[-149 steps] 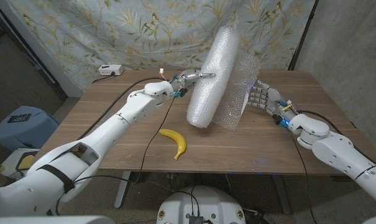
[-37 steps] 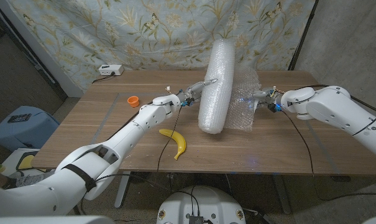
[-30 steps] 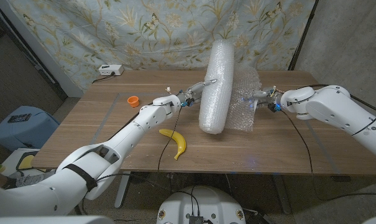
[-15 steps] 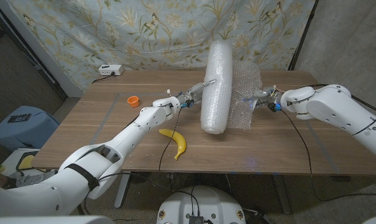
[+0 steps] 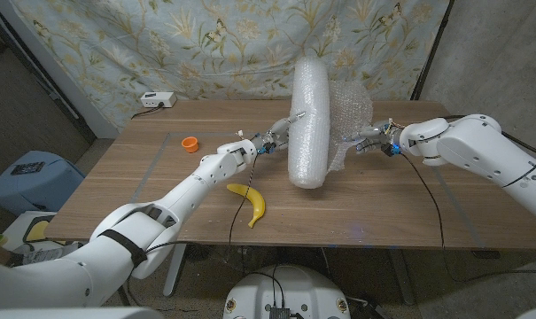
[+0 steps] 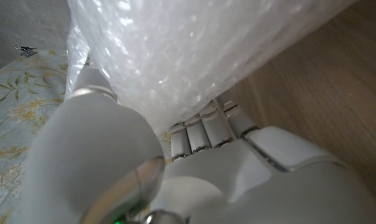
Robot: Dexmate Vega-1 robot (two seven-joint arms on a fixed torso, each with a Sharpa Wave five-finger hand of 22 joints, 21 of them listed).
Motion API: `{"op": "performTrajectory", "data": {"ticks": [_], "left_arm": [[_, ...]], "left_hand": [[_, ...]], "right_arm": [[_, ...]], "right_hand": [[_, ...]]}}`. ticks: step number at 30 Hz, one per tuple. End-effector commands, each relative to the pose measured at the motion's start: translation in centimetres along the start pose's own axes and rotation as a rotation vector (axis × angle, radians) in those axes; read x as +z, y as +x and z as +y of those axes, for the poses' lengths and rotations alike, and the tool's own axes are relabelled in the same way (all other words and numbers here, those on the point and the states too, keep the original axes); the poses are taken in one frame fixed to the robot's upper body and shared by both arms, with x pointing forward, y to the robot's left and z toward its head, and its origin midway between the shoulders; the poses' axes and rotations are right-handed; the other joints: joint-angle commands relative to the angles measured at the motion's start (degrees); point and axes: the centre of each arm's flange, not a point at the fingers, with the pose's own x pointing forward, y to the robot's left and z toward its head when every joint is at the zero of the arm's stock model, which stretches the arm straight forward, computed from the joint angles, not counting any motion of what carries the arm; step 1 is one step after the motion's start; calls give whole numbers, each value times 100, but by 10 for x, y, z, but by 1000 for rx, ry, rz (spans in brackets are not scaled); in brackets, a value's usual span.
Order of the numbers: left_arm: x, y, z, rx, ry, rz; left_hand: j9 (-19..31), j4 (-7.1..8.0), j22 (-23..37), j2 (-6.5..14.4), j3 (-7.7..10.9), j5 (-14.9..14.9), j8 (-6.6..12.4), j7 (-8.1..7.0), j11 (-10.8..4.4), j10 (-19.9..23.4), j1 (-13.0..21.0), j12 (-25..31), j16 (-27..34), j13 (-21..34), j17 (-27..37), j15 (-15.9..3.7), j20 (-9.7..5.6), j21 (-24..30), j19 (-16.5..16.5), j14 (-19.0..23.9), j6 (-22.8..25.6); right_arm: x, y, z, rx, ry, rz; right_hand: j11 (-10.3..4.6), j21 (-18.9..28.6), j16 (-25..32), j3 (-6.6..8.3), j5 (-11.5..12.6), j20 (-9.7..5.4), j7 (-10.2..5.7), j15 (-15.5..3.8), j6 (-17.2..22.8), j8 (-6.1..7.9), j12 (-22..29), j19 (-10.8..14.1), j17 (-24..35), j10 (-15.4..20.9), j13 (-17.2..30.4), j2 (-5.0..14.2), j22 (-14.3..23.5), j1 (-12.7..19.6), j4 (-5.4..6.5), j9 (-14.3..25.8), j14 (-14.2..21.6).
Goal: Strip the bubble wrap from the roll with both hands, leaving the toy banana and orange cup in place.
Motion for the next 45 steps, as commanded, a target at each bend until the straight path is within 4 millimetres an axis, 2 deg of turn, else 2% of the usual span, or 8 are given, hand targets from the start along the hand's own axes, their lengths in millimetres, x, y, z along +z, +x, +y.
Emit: {"op": "performTrajectory", "data": {"ticks": [1,7,11,19,25,34,42,45], "left_arm": [[-9,2,1,-41,-74,15],[-11,3,1,-56,-81,23],[-12,3,1,-63,-83,28],[-14,3,-1,-77,-81,35],[-15,2,-1,-99,-104,28],[-19,-2,1,-115,-138,25],[-24,-2,4,-176,-193,32],[-25,-1,5,-195,-211,33]], "left_hand": [[-7,124,4,781,147,4,-61,-84,-273,116,693,-83,-115,-51,-70,-165,48,-25,-84,54,26],[-27,132,-5,793,174,0,-143,-63,-185,-36,620,-189,-249,-122,-169,-118,90,-60,-181,-63,-87],[-39,141,-9,801,187,-3,-188,-75,-170,-116,565,-237,-331,-143,-226,-48,110,-77,-227,-145,-148],[-50,131,-11,805,205,-5,-218,-59,-151,-158,538,-268,-369,-160,-272,-44,136,-90,-260,-145,-171],[-67,141,-14,783,190,-24,-303,-4,-50,-325,451,-355,-446,-183,-304,29,186,-124,-344,-278,-316],[-81,133,-17,775,191,-43,-378,9,-4,-432,392,-428,-512,-219,-337,80,225,-156,-413,-393,-425],[-49,156,-18,775,177,-80,-534,88,187,-959,220,-660,-791,-260,-436,339,390,-294,-742,-924,-734],[-37,159,-17,780,181,-85,-577,106,188,-1062,176,-705,-875,-266,-485,424,427,-332,-829,-1069,-820]], "right_arm": [[2,-1,0,14,-18,20],[1,-3,-1,20,-34,24],[0,-4,-1,25,-39,32],[-2,-6,0,37,-54,39],[-4,-9,0,33,-56,41],[-6,-11,3,45,-65,46],[-6,-15,3,43,-70,51],[-6,-17,2,41,-75,52]], "right_hand": [[14,68,-25,12,-18,-7,41,-17,4,34,-1,-8,29,51,29,-8,10,78,24,31,56],[36,114,-55,-6,-17,-7,15,-17,-10,34,-23,-35,59,34,48,0,14,95,31,35,59],[36,162,-85,-27,-17,-7,14,-16,-26,42,-55,-71,94,32,48,10,16,108,39,52,65],[35,245,-147,-62,-18,-7,28,-16,-39,49,-81,-122,140,33,84,27,18,127,46,64,58],[36,307,-190,-87,-19,-7,28,-18,-48,50,-108,-163,176,25,103,40,17,140,50,68,57],[60,383,-250,-116,-20,-7,36,-17,-60,50,-128,-207,207,38,128,56,13,157,53,75,53],[52,462,-290,-147,-20,-8,58,-18,-66,53,-154,-249,250,41,151,69,7,174,53,82,76],[51,495,-306,-158,-19,-8,60,-18,-72,52,-175,-263,270,44,141,72,4,183,51,85,78]]}}
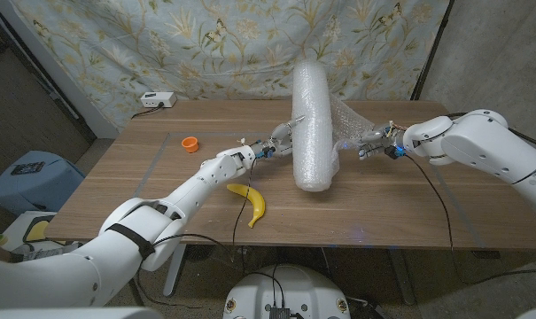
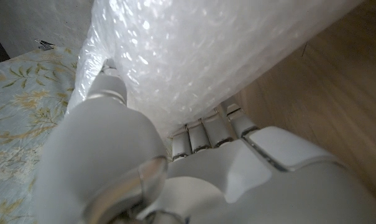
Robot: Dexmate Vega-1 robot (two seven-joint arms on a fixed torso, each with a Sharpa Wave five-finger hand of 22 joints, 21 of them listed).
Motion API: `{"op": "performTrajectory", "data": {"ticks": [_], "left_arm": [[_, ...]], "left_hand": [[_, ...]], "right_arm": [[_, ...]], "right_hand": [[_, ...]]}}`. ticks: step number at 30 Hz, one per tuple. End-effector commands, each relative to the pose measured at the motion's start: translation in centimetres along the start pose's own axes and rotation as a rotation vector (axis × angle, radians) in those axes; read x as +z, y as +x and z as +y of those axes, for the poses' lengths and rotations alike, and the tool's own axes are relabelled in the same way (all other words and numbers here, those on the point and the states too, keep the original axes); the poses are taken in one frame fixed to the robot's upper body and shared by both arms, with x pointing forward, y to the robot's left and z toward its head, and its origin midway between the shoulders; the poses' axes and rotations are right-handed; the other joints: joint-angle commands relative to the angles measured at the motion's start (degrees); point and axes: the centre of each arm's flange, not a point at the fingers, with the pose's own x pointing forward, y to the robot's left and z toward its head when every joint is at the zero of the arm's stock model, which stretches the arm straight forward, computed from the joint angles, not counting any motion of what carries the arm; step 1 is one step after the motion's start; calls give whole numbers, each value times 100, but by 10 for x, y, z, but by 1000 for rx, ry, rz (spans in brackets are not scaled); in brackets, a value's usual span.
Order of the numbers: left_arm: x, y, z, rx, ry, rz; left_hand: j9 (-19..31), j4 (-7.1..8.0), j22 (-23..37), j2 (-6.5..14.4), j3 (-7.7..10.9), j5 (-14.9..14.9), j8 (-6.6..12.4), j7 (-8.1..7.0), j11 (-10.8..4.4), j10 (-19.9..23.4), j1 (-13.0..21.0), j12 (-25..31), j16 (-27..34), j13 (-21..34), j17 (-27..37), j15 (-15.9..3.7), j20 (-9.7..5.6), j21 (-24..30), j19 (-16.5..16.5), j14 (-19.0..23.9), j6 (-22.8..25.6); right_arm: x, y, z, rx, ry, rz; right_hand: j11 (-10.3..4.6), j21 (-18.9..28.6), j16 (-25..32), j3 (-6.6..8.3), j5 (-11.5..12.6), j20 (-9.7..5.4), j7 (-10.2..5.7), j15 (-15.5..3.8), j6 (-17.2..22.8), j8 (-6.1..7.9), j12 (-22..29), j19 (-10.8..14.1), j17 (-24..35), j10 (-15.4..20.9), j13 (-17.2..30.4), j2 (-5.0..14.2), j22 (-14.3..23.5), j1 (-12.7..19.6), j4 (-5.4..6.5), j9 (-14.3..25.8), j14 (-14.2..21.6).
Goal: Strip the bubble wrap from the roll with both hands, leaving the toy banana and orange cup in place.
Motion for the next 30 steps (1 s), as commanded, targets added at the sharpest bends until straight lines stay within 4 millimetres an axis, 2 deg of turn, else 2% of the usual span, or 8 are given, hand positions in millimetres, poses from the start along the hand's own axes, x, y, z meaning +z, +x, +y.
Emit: {"op": "performTrajectory", "data": {"ticks": [1,11,13,30], "left_arm": [[-6,-1,4,-72,-71,7],[-12,2,7,-102,-114,7],[-12,2,7,-101,-127,7],[4,-7,-3,-91,-140,4]], "left_hand": [[39,90,9,257,66,-17,-59,18,45,-147,122,-79,-113,11,-60,111,48,-68,-118,-212,-121],[46,106,11,244,41,-45,-204,54,184,-458,-27,-216,-261,3,-170,257,128,-169,-325,-591,-379],[48,110,11,245,40,-47,-213,60,182,-456,-44,-219,-256,-1,-180,255,130,-173,-330,-585,-391],[71,61,13,281,75,-49,-183,80,149,-335,-52,-187,-163,-19,-238,216,119,-166,-254,-438,-237]], "right_arm": [[-1,-6,-1,-3,-16,3],[-2,-9,-3,-7,-18,11],[-1,-9,-2,-6,-18,12],[3,-6,0,7,-24,-4]], "right_hand": [[15,68,-34,-41,-19,-5,1,-4,-5,31,-52,-36,29,32,18,29,5,78,-3,30,62],[22,162,-95,-72,-16,-6,-12,-4,-1,35,-90,-86,67,44,26,47,-7,100,-1,36,70],[32,183,-99,-79,-16,-5,22,-4,-6,33,-83,-95,82,39,55,52,-10,104,0,37,82],[20,339,-189,-131,-16,-6,5,-4,-1,38,-141,-167,150,41,84,61,-34,143,-3,46,83]]}}
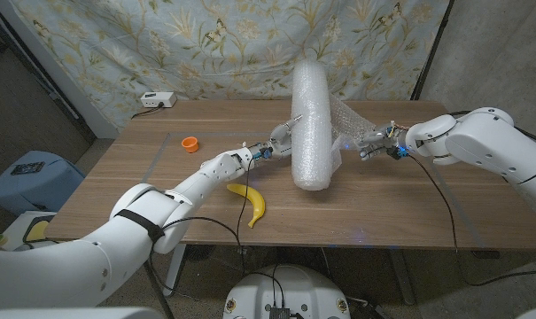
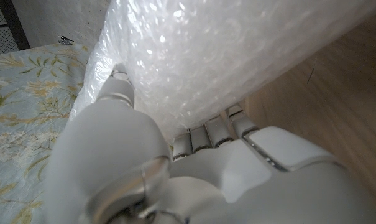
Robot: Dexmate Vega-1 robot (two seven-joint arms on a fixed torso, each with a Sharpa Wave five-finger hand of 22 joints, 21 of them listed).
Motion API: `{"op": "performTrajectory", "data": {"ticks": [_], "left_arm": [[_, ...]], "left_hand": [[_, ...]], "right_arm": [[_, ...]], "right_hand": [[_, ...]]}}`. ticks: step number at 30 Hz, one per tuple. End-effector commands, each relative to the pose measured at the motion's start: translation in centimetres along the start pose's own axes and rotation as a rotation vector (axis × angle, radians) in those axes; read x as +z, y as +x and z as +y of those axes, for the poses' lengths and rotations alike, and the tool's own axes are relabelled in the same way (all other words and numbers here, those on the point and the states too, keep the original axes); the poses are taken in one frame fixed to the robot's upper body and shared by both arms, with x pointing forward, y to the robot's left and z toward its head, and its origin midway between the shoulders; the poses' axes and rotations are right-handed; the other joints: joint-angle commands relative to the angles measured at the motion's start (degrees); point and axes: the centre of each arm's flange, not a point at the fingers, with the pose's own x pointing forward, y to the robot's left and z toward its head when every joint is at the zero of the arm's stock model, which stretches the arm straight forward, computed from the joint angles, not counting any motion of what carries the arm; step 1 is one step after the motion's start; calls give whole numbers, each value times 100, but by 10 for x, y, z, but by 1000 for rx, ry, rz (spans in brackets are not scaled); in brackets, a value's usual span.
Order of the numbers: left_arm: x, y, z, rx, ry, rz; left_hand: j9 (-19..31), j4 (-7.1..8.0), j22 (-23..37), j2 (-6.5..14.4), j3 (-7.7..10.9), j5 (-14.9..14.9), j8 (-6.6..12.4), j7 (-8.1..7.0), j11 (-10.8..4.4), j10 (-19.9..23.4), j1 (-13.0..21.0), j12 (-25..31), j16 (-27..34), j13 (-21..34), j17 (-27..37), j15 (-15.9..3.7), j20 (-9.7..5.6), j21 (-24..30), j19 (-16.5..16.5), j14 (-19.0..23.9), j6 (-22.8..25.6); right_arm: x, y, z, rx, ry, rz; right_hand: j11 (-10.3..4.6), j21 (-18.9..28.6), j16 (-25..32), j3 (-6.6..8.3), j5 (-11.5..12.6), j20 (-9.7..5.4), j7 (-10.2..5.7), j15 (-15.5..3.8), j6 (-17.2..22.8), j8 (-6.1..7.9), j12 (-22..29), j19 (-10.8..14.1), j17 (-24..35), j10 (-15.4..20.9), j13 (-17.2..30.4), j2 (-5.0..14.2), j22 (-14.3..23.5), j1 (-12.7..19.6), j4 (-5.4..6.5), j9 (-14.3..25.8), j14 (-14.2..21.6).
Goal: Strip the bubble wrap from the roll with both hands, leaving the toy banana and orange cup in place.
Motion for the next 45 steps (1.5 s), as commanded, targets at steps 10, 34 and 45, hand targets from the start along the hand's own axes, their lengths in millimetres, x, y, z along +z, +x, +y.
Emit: {"op": "performTrajectory", "data": {"ticks": [10,34,45], "left_arm": [[13,-9,-19,-37,-50,-25],[0,-23,-18,-62,-189,-40],[0,-30,-17,-63,-195,-32]], "left_hand": [[41,35,12,28,97,-30,60,8,-2,68,-57,10,55,11,0,-3,-5,-9,36,86,116],[80,-1,12,44,112,-36,19,31,49,18,-103,-10,56,17,-18,28,23,-51,-2,-22,91],[91,1,12,31,105,-45,-11,32,70,-59,-160,-39,45,21,-36,76,42,-81,-47,-83,62]], "right_arm": [[4,0,2,9,-21,-3],[11,-1,3,9,-55,10],[13,-1,5,7,-59,4]], "right_hand": [[0,139,-74,-64,-15,2,13,-8,-9,46,-48,-74,56,43,21,10,-9,93,1,25,60],[22,340,-186,-126,-17,3,-7,-8,-4,45,-115,-187,133,52,59,30,-48,119,7,37,65],[27,431,-234,-151,-16,2,-15,-9,-7,43,-141,-230,158,55,79,36,-66,135,5,40,73]]}}
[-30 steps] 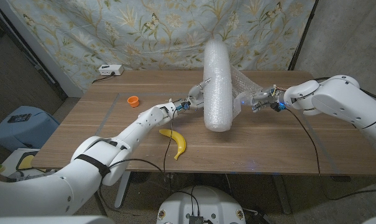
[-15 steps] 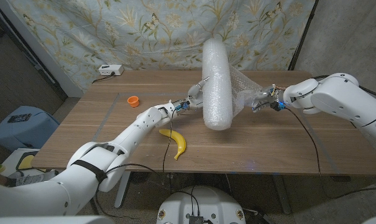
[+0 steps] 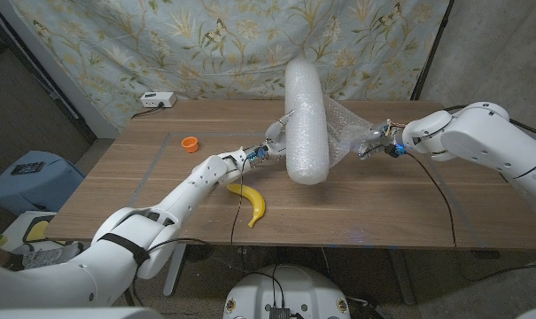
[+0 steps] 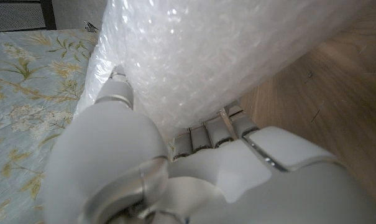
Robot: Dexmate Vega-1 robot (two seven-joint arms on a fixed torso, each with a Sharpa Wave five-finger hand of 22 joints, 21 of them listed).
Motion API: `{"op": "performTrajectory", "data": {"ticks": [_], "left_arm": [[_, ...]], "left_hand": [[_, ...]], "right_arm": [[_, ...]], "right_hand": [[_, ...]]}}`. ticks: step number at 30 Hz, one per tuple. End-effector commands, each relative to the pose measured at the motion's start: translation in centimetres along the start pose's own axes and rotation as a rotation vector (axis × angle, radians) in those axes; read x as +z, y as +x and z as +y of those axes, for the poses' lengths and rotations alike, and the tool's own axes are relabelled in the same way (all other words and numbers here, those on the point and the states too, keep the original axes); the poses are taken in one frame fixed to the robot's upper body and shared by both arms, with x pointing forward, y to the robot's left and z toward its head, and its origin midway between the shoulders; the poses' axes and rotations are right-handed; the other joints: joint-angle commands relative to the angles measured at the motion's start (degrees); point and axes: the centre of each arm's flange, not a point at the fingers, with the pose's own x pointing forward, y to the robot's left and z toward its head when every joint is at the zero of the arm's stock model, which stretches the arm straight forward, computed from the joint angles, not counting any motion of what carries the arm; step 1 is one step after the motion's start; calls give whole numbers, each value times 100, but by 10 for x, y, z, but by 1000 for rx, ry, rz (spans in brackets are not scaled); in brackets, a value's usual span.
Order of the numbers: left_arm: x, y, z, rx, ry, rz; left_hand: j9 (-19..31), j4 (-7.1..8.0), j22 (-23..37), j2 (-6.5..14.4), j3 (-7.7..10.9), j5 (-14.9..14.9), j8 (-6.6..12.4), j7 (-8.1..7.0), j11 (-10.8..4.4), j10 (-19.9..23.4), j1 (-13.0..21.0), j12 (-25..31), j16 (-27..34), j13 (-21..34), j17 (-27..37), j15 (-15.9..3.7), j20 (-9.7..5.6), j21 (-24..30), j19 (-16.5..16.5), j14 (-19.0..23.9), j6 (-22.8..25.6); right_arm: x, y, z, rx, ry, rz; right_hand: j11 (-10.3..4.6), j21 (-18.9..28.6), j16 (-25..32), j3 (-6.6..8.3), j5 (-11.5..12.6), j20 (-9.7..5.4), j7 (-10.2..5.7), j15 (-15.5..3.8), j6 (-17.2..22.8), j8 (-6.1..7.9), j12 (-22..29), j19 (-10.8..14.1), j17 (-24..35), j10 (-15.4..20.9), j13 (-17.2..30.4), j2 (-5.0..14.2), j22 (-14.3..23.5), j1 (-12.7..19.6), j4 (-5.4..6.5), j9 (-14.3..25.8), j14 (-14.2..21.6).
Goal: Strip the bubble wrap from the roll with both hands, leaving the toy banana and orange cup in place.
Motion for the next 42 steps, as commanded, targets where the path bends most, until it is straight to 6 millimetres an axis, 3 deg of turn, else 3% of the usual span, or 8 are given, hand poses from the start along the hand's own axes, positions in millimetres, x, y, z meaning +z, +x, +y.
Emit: {"op": "performTrajectory", "data": {"ticks": [1,9,15,19,21,27,33,42], "left_arm": [[-1,-8,1,-6,-23,7],[2,-12,1,-29,-24,10],[2,-12,1,-60,-37,6],[1,-11,2,-77,-46,9],[0,-10,2,-82,-43,14],[-1,-9,2,-102,-41,21],[-2,-9,4,-107,-46,25],[-7,-9,7,-104,-75,17]], "left_hand": [[76,14,11,26,66,0,-29,-39,39,-88,-28,-47,3,19,11,15,11,-19,-25,-24,-19],[90,30,14,22,49,-20,-136,-35,216,-330,-128,-142,-45,26,-4,98,106,-103,-192,-248,-208],[38,26,22,-5,26,-58,-438,-128,430,-726,-252,-295,-160,37,-58,402,285,-231,-439,-758,-722],[13,23,24,-13,26,-63,-527,-184,506,-863,-289,-348,-179,40,-104,493,333,-269,-503,-906,-845],[-3,28,25,-6,29,-63,-555,-205,586,-921,-325,-373,-177,42,-136,527,456,-310,-584,-977,-849],[-25,47,28,17,34,-60,-614,-296,652,-1011,-393,-416,-180,41,-190,617,529,-365,-680,-1127,-896],[-43,39,29,22,44,-53,-657,-489,668,-1052,-424,-451,-158,17,-243,669,553,-388,-696,-1171,-919],[-57,35,30,32,53,-49,-678,-560,664,-1074,-454,-476,-136,-7,-287,676,566,-403,-696,-1186,-902]], "right_arm": [[3,0,2,-4,-1,0],[4,0,4,-4,0,-6],[3,1,4,-7,3,-6],[2,0,4,-11,4,-4],[2,-1,4,-13,6,-1],[1,-2,3,-19,7,6],[0,-3,3,-23,4,7],[-2,-5,0,-28,0,26]], "right_hand": [[10,65,-32,-27,-16,-17,-3,-9,1,26,-6,-50,39,41,51,4,13,62,-12,15,84],[28,149,-80,-47,-15,-16,10,-8,0,24,-54,-95,66,54,25,12,-2,74,-8,18,74],[23,199,-103,-58,-14,-17,32,-9,3,22,-48,-121,82,43,75,17,-12,86,-10,21,80],[3,226,-117,-64,-15,-16,30,-9,10,24,-52,-135,88,28,99,21,-16,93,-11,22,83],[0,244,-122,-67,-15,-17,34,-9,7,21,-64,-145,98,55,74,21,-19,98,-12,23,85],[19,291,-135,-77,-14,-18,27,-8,5,17,-77,-169,117,39,92,25,-27,111,-13,25,101],[23,343,-163,-87,-14,-17,18,-9,8,14,-96,-194,128,47,88,30,-35,121,-12,28,98],[29,410,-194,-102,-13,-17,16,-9,13,11,-103,-228,144,67,108,34,-45,130,-10,31,102]]}}
